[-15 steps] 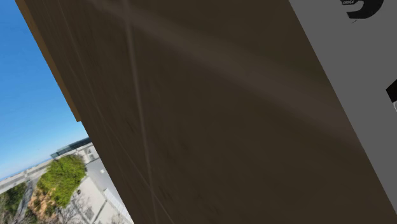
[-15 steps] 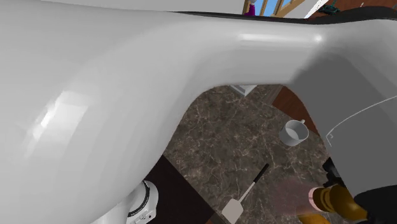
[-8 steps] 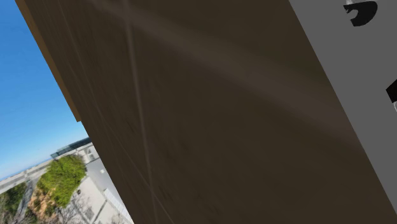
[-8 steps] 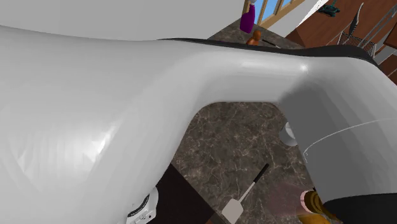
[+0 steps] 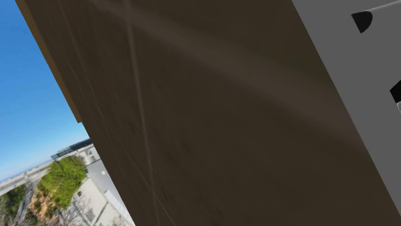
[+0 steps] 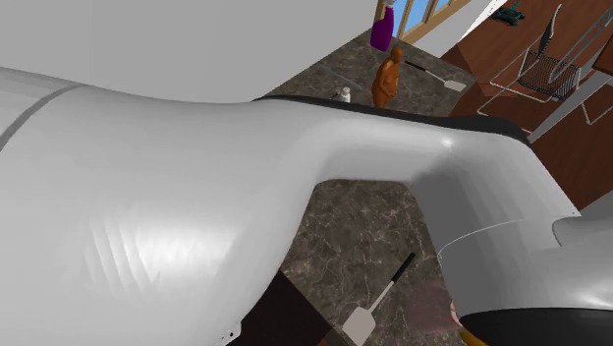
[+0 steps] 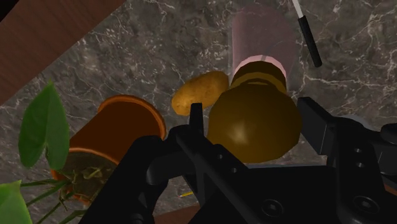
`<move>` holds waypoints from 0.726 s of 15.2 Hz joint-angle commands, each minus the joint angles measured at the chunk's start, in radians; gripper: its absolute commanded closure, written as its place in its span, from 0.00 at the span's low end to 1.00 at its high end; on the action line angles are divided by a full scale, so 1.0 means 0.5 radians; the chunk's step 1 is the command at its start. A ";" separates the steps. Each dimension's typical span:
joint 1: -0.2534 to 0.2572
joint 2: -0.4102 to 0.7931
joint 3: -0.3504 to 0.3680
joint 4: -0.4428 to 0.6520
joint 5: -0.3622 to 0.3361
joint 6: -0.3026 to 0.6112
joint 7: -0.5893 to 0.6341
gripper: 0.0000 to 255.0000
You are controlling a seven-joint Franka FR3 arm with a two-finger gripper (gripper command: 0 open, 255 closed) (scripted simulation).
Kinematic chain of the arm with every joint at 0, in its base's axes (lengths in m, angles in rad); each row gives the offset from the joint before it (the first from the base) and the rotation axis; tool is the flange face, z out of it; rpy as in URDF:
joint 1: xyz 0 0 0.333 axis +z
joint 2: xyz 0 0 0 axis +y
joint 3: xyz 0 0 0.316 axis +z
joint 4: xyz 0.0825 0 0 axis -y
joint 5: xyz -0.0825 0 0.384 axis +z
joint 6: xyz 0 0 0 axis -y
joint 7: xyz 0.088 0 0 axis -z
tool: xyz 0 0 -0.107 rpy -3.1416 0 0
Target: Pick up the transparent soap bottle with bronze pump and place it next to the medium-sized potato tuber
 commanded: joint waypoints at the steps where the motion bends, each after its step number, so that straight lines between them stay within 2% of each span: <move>1: -0.001 0.018 -0.005 -0.031 0.001 0.051 0.000 1.00; 7: -0.005 0.062 -0.018 -0.153 -0.003 0.216 0.009 1.00; 11: -0.005 0.066 -0.019 -0.162 -0.003 0.228 0.009 1.00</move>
